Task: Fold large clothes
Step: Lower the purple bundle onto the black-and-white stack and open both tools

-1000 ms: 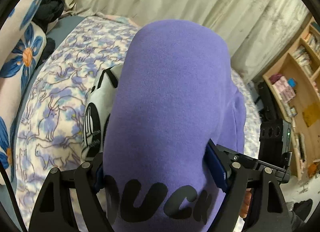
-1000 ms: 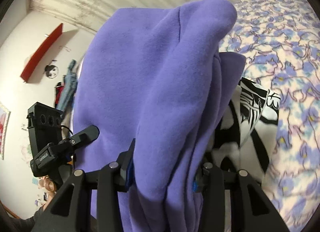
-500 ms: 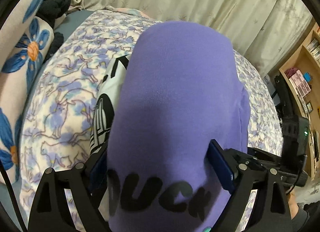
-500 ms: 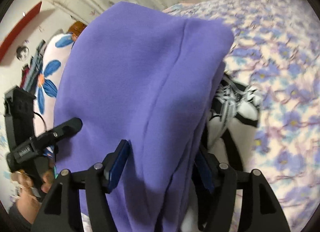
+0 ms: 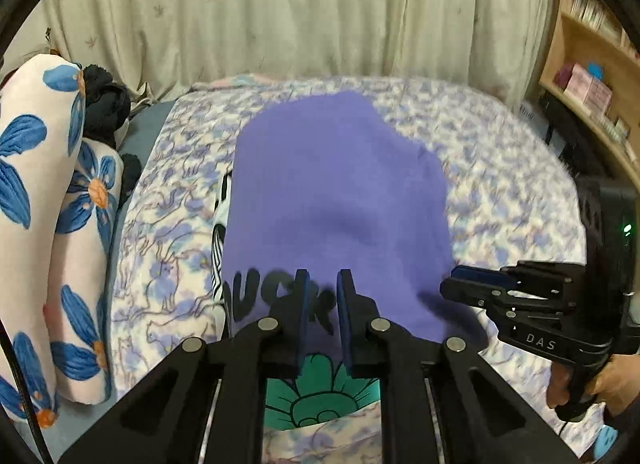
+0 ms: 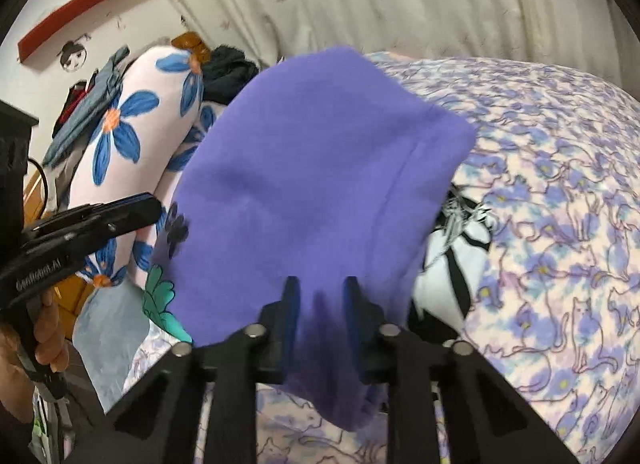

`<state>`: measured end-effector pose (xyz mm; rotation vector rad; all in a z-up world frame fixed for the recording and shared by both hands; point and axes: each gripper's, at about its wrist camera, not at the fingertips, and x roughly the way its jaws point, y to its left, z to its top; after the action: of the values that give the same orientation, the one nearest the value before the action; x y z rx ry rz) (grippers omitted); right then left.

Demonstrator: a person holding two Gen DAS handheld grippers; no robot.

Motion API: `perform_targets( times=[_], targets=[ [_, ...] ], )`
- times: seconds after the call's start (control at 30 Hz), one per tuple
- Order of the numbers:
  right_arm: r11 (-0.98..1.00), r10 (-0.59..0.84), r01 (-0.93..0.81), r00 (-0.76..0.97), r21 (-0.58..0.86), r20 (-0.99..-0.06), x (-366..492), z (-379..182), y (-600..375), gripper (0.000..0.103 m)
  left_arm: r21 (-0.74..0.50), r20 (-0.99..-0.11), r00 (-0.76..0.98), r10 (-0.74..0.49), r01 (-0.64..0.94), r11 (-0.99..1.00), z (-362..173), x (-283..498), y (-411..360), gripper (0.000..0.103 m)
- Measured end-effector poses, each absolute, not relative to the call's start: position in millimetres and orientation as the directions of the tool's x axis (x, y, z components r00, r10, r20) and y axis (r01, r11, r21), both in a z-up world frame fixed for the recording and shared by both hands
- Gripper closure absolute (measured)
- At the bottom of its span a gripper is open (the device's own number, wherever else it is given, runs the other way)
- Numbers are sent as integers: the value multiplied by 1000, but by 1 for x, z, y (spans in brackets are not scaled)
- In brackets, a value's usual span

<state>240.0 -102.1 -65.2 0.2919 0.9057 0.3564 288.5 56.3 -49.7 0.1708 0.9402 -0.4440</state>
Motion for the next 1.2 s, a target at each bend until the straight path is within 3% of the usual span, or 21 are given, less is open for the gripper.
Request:
perform_targets(
  times=[0.1,0.2,0.23,0.77,0.87,0.9,0.93,1.1,1.2],
  targets=[
    [921,379,-149,558,361,-738,244,-78,-97,84,-40,-842,481,-246,400,916,-69,296,61,92],
    [934,340,-101,543,342,-768,251,-93,-101,102,-62,-844,472,-255,387,920,-76,299,67,92],
    [934,338,-92,538,345,-772,253,-96,-104,103,-62,-845,469,-257,392,918,-79,300,67,92],
    [920,372,-72,469,385,-801,252,-86,-109,101,-28,-862,467,-196,342,939,-77,297,57,89],
    [925,363,-76,464,372,-808,240,-74,-111,100,-24,-869,461,-180,324,946,-67,288,54,60],
    [924,367,-80,464,374,-806,236,-69,-111,100,-22,-868,465,-175,317,948,-62,282,53,43],
    [923,370,-84,466,376,-804,230,-64,-113,100,-21,-863,474,-176,313,949,-57,276,53,38],
    [917,381,-89,482,389,-789,200,-40,-124,99,-50,-862,466,-200,314,948,-37,243,46,37],
    [915,385,-87,487,395,-784,176,-27,-132,86,-66,-861,464,-209,305,950,-23,219,40,29]
  ],
)
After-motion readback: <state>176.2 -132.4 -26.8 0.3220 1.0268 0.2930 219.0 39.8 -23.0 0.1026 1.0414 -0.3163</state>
